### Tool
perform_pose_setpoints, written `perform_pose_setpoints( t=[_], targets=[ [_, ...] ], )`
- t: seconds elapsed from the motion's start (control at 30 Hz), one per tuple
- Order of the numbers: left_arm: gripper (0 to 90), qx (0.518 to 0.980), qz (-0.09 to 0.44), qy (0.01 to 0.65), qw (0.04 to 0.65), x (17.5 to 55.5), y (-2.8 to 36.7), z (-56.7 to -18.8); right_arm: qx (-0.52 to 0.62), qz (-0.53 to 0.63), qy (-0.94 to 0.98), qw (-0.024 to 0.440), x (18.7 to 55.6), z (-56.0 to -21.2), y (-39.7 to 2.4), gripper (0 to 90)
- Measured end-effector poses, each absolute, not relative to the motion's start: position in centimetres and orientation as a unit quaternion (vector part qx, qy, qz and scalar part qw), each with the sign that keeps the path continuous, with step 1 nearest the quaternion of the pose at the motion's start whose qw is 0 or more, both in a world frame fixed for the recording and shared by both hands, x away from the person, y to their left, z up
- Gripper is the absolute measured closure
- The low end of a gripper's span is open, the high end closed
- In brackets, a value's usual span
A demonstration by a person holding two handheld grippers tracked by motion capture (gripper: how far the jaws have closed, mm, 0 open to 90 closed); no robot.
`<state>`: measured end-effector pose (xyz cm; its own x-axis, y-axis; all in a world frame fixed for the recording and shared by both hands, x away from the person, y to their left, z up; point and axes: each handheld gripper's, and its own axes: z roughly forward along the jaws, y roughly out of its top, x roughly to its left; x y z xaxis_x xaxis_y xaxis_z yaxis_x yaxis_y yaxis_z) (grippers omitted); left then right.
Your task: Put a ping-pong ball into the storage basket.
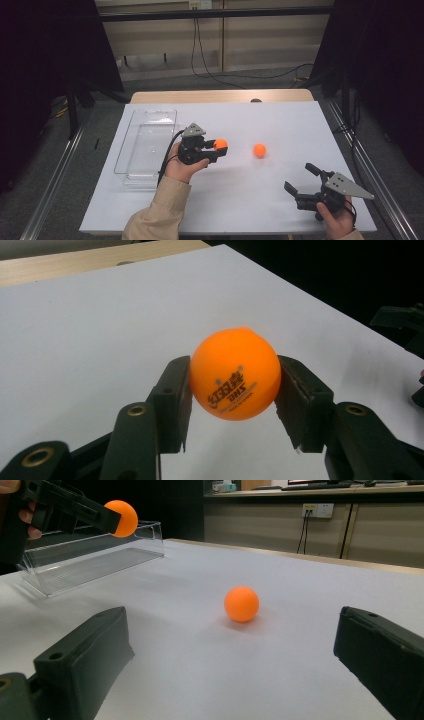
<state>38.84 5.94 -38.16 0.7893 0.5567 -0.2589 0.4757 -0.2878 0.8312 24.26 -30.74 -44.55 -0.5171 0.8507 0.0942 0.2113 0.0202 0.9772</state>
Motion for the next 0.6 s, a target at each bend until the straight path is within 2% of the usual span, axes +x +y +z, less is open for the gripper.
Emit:
perform_pose_setpoints(
  t=[0.6],
  targets=[
    [50.7,0.795,0.05,0.337,0.502,39.22,6.96,-37.84,0.404,0.571,0.657,0.28,24.28,-44.56,-30.74,1.0]
  ],
)
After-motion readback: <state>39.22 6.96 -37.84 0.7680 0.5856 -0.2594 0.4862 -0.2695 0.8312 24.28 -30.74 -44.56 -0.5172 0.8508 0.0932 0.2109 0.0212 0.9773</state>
